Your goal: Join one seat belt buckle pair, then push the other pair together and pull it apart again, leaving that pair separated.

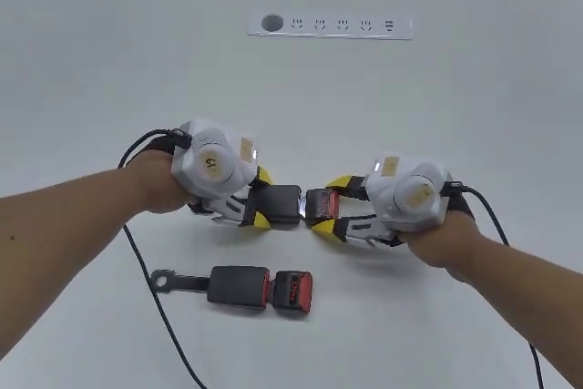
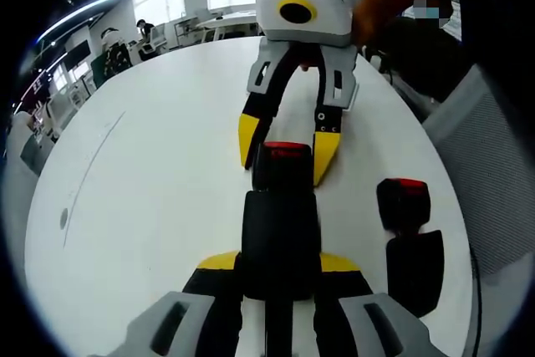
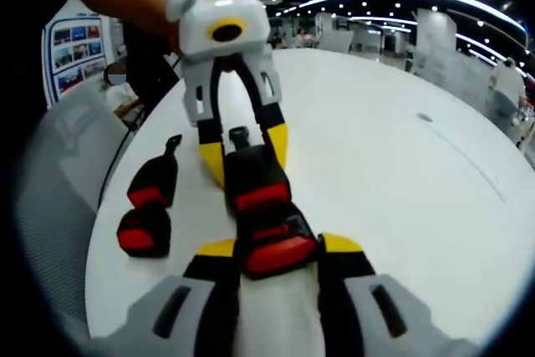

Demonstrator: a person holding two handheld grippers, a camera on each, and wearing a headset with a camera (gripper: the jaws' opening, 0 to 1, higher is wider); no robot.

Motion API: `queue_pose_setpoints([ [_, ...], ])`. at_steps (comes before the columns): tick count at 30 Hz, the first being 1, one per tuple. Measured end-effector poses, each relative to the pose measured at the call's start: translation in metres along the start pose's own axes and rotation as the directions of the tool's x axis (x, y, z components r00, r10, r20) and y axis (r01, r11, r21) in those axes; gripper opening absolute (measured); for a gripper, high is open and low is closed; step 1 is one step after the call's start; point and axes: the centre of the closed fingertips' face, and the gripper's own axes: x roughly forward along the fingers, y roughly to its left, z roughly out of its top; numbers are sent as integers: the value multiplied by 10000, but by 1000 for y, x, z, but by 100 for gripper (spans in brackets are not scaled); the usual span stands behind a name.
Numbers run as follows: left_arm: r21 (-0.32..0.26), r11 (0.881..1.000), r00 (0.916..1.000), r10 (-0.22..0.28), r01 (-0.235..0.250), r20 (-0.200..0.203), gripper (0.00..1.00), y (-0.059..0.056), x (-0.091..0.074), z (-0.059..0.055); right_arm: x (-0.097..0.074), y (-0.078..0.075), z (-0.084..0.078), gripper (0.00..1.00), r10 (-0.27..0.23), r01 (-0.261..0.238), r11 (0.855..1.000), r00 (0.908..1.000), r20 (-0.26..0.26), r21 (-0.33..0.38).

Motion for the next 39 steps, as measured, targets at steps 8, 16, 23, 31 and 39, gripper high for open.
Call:
queue_pose_setpoints([
  [8, -44, 10000, 10000, 1, -1, 37, 33, 0, -1, 1, 1, -1, 1, 36, -242, 244, 9996, 9996, -120, 167],
  [16, -151, 9999, 10000, 31, -30, 48, 33, 1, -1, 1, 2, -1, 1, 36, -335, 339, 9993, 9991, -250, 157],
  [23, -197, 9998, 9999, 67, -65, 91, 33, 1, -1, 1, 2, -1, 1, 36, -395, 400, 9991, 9985, -368, 126],
  [31, -174, 9998, 9998, 56, -53, 179, 34, 1, -2, 1, 2, -1, 2, 37, -383, 386, 9992, 9984, -422, 43],
  [39, -269, 9995, 9995, 142, -134, 277, 34, 5, 0, -5, 2, -1, 2, 37, -417, 421, 9991, 9983, -410, 70],
])
